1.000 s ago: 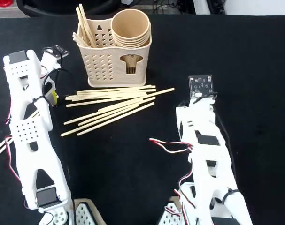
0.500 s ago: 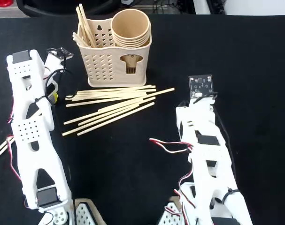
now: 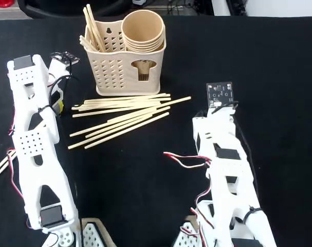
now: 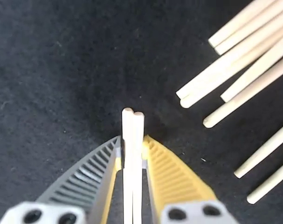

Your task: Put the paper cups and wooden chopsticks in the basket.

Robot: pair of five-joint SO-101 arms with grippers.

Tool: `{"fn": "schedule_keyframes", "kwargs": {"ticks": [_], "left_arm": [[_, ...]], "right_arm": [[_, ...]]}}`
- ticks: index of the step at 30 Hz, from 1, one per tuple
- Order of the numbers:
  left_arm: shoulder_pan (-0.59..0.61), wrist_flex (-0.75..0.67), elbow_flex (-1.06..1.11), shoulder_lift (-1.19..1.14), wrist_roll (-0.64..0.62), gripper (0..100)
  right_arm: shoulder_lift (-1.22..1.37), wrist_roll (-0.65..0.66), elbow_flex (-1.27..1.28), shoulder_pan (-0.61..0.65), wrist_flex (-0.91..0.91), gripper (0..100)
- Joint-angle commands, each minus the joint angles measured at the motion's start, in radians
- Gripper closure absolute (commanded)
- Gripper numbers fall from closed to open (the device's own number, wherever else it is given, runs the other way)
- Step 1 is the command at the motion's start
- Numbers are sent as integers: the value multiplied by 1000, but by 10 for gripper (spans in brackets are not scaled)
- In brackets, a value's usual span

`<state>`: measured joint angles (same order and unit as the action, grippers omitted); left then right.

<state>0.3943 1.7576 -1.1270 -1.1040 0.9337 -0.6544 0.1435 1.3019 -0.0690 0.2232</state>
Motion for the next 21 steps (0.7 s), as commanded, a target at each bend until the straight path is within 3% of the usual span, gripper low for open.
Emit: {"fn": "schedule_keyframes", "kwargs": {"ticks": [1, 21], "left_arm": [[21, 2, -22, 64, -29, 970], [30, 3, -19, 298, -186, 970]], "right_arm": [[-19, -3, -8, -11, -15, 985], [-19, -3, -8, -11, -15, 985]]}}
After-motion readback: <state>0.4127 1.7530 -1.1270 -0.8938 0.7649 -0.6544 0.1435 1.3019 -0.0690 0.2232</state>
